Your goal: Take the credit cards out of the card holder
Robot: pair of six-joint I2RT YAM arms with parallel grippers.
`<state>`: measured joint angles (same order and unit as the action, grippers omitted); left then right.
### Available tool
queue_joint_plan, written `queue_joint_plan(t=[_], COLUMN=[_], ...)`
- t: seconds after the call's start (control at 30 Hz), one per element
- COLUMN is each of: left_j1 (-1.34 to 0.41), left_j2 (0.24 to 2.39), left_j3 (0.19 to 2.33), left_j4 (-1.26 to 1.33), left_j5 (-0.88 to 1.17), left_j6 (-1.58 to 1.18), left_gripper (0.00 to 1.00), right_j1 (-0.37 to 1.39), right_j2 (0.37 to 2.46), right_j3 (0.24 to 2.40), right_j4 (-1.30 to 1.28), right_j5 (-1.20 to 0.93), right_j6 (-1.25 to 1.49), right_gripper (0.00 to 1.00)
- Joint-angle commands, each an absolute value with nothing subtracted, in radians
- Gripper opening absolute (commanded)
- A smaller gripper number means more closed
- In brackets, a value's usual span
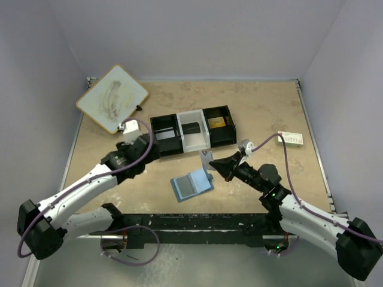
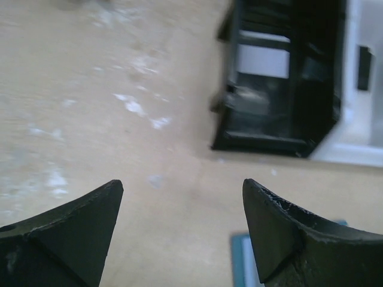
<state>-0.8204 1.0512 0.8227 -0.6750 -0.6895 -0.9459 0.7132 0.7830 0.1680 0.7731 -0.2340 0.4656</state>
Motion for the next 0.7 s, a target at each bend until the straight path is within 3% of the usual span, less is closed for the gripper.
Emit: queue_joint_plan(t=[0.0, 0.17, 0.37, 0.57, 0.67], left_j1=[-0.581, -0.474, -0.469, -0.300, -0.259], left_j2=[0.961, 0.870, 0.854, 0.950, 0.907], left_j3=[0.855, 0.845, 0.845, 0.857, 0.845], left_j4=[-0.735, -0.667, -0.668, -0.684, -0.679], left_j5=[-0.617, -0.619, -0.778, -0.675, -0.717], left_j6=[-0.741, -0.599, -0.572, -0.591, -0.609], left_gripper=[0.80, 0.81, 0.81, 0.81, 0.81], right_j1=[0.717, 0.716, 0.716, 0.716, 0.716], right_j2=[0.727, 0.749, 0.847, 1.006, 1.099], right_j3=[0.208, 0.252, 0.383, 0.513, 0.578], right_j4=[0.769, 0.755, 0.679, 0.667, 0.670], right_j5=[-0.228, -0.376, -0.346, -0.350, -0.354], right_j6=[0.205, -0.024, -0.182, -0.285, -0.336], right_gripper=[0.00, 0.00, 0.00, 0.00, 0.00])
